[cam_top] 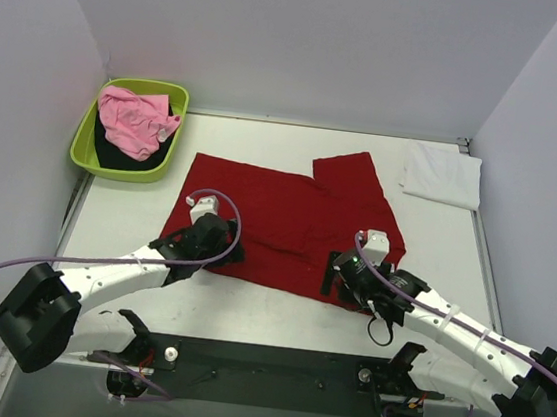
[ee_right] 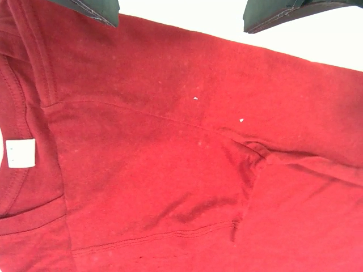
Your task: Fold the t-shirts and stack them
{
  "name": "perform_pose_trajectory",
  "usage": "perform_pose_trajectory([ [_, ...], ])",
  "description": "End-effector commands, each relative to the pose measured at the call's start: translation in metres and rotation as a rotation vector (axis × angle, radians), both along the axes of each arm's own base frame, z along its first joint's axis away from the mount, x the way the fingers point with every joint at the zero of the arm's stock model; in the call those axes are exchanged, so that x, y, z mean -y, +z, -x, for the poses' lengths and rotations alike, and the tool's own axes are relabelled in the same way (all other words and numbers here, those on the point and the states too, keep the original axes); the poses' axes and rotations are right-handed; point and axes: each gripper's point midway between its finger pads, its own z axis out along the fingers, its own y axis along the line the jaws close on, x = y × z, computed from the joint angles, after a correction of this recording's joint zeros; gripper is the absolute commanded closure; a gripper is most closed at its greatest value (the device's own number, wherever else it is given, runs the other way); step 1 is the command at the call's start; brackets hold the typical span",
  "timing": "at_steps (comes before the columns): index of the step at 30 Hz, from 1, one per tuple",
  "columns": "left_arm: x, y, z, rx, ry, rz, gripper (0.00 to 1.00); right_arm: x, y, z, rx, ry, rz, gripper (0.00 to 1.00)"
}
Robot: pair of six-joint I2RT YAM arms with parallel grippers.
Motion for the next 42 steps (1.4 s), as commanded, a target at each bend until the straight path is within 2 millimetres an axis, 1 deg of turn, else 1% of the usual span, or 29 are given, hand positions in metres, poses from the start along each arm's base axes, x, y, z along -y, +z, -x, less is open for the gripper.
perform_pose_trajectory([
  [1,0.013,0.006,-0.024,0.102,-0.027,0.045,0.02,0.004,-0.004,0.006,0.010,0.023,0.004,0.10],
  [2,0.016,0.008,-0.028,0.121,-0.025,0.059,0.03,0.004,-0.005,0.006,0.009,0.023,0.005,0.10],
  [4,0.014,0.004,-0.030,0.110,-0.019,0.051,0.02,0.005,-0.006,0.007,0.006,0.025,0.008,0.10],
  [7,0.011,-0.006,-0.027,0.090,-0.012,0.034,0.03,0.006,-0.008,0.009,0.001,0.027,0.007,0.10],
  [11,0.003,-0.025,-0.017,0.037,0.002,0.008,0.03,0.004,-0.005,0.007,0.005,0.036,0.006,0.10],
  [12,0.000,-0.031,-0.010,0.019,-0.001,-0.001,0.03,0.005,-0.005,0.007,0.004,0.036,0.010,0.10],
  [14,0.001,-0.036,-0.001,0.001,-0.002,0.020,0.03,0.004,-0.004,0.007,0.007,0.039,0.008,0.10],
  [15,-0.003,-0.046,0.008,-0.019,-0.005,0.012,0.03,0.004,-0.004,0.007,0.008,0.039,0.009,0.10],
  [16,-0.004,-0.047,0.012,-0.018,-0.002,0.018,0.03,0.004,-0.003,0.006,0.008,0.038,0.009,0.10],
  [18,-0.009,-0.058,0.025,-0.049,0.004,0.012,0.03,0.002,-0.002,0.006,0.007,0.040,0.008,0.11],
  [19,-0.011,-0.059,0.028,-0.053,0.009,0.011,0.03,0.002,-0.002,0.006,0.006,0.041,0.008,0.10],
  [21,-0.010,-0.062,0.036,-0.063,0.003,0.022,0.03,0.001,-0.001,0.005,0.006,0.041,0.006,0.10],
  [22,-0.015,-0.067,0.045,-0.087,0.001,0.007,0.03,0.000,-0.002,0.005,0.002,0.044,0.007,0.10],
  [23,-0.014,-0.068,0.049,-0.093,0.011,0.016,0.03,0.000,-0.001,0.005,0.002,0.046,0.006,0.10],
  [24,-0.013,-0.071,0.057,-0.103,-0.004,0.009,0.03,-0.001,0.000,0.005,0.003,0.048,0.006,0.10],
  [27,-0.019,-0.074,0.072,-0.110,0.009,0.003,0.03,-0.001,0.003,0.004,0.005,0.046,0.003,0.10],
  [28,-0.019,-0.072,0.075,-0.108,0.011,0.015,0.03,-0.001,0.003,0.004,0.008,0.049,0.007,0.10],
  [30,-0.025,-0.078,0.087,-0.140,0.028,0.011,0.03,0.001,0.004,0.005,0.004,0.051,0.016,0.11],
  [31,-0.021,-0.075,0.092,-0.134,0.013,0.029,0.03,0.001,0.007,0.004,0.010,0.049,0.015,0.10],
  [33,-0.027,-0.079,0.104,-0.158,0.029,0.030,0.03,0.001,0.008,0.003,0.011,0.053,0.021,0.10],
  [34,-0.022,-0.074,0.108,-0.139,0.011,0.054,0.02,0.001,0.009,0.003,0.013,0.054,0.025,0.10],
  [35,-0.022,-0.074,0.112,-0.143,0.026,0.074,0.03,0.001,0.010,0.003,0.011,0.057,0.029,0.10],
  [36,-0.028,-0.078,0.119,-0.157,0.030,0.058,0.02,0.001,0.011,0.002,0.012,0.056,0.030,0.10],
  [38,-0.026,-0.073,0.125,-0.147,0.031,0.090,0.03,0.000,0.012,0.002,0.008,0.059,0.032,0.10],
  [39,-0.032,-0.078,0.131,-0.162,0.035,0.077,0.03,-0.001,0.012,0.001,0.005,0.060,0.033,0.10],
  [40,-0.031,-0.076,0.132,-0.158,0.033,0.097,0.03,-0.002,0.012,0.001,0.002,0.062,0.036,0.10],
  [41,-0.032,-0.078,0.139,-0.174,0.029,0.099,0.02,-0.002,0.012,0.001,-0.002,0.063,0.037,0.10],
  [42,-0.034,-0.079,0.142,-0.179,0.030,0.101,0.03,-0.003,0.012,0.001,-0.003,0.065,0.037,0.10],
])
